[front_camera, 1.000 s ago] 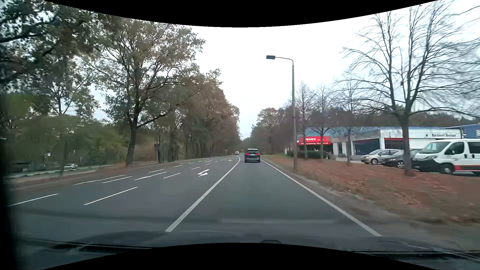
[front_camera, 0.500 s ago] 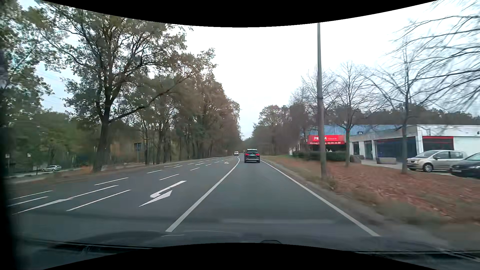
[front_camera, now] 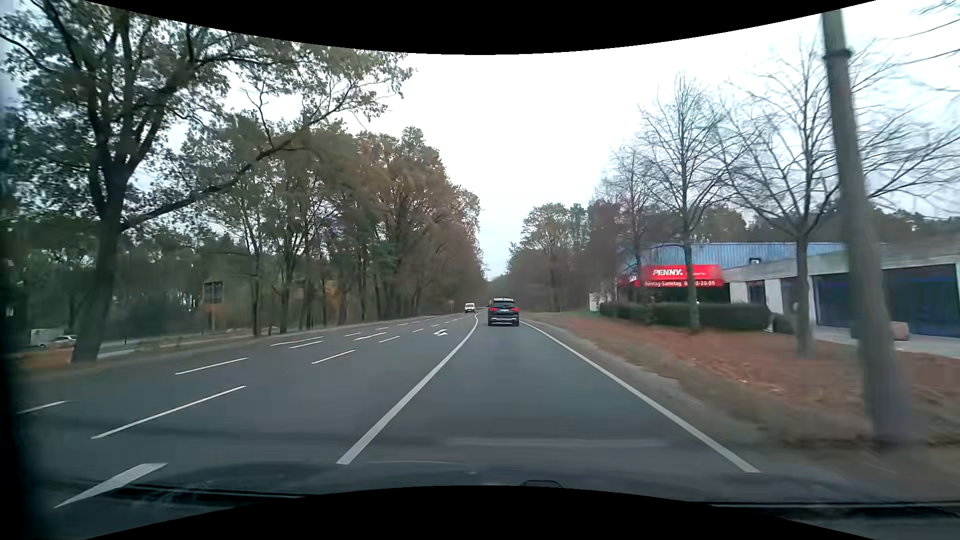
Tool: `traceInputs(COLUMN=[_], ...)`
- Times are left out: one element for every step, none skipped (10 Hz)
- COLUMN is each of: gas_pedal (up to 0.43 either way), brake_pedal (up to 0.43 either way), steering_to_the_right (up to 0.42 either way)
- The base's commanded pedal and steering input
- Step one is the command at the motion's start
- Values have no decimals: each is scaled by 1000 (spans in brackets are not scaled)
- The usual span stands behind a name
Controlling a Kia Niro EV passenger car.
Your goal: Follow the waypoints while adhering to traffic rules and regulations
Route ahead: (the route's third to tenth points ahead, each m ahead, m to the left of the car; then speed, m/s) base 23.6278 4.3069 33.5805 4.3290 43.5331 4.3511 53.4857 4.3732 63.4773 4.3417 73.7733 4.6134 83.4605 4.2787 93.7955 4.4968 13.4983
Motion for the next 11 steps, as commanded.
traceInputs(gas_pedal=[157,157,157,157,150,150,150,150,138,138,138], brake_pedal=[0,0,0,0,0,0,0,0,0,0,0], steering_to_the_right=[-6,-5,-5,-3,-3,-3,-3,-3,-3,-4,-6])
